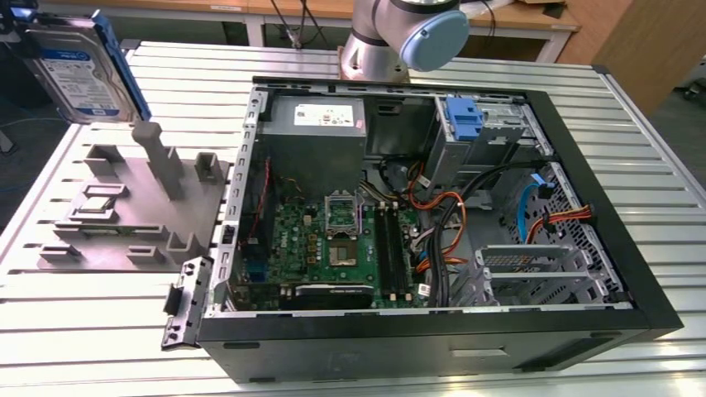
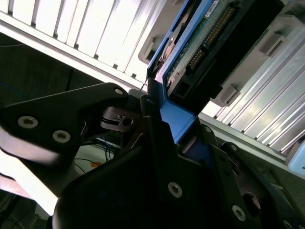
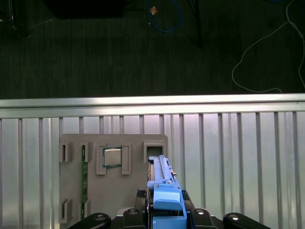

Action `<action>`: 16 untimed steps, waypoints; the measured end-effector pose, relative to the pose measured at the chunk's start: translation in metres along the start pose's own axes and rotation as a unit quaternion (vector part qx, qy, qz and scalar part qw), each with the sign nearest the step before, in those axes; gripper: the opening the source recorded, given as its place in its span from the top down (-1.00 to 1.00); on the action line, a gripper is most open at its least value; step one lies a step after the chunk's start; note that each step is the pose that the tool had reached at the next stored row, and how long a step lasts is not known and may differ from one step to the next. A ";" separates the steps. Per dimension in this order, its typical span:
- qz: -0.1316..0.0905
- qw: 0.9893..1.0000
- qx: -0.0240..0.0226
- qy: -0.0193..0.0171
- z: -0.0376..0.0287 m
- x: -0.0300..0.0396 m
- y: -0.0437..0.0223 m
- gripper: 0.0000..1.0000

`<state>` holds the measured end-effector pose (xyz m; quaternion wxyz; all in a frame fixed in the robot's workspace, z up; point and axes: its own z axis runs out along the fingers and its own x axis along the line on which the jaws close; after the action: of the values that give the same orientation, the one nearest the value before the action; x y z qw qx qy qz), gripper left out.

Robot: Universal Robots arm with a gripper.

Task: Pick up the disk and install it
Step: 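Pick up the disk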

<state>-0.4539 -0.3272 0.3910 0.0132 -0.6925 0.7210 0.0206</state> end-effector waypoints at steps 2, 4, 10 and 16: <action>0.000 1.000 0.000 0.000 -0.0009 0.0000 0.0000 0.26; 0.000 1.000 0.000 0.000 -0.0016 -0.0001 0.0000 0.26; 0.000 1.000 0.000 0.000 -0.0037 -0.0002 0.0000 0.26; 0.000 1.000 0.000 0.000 -0.0050 -0.0002 0.0000 0.26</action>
<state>-0.4539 -0.3272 0.3960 0.0132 -0.6925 0.7210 0.0206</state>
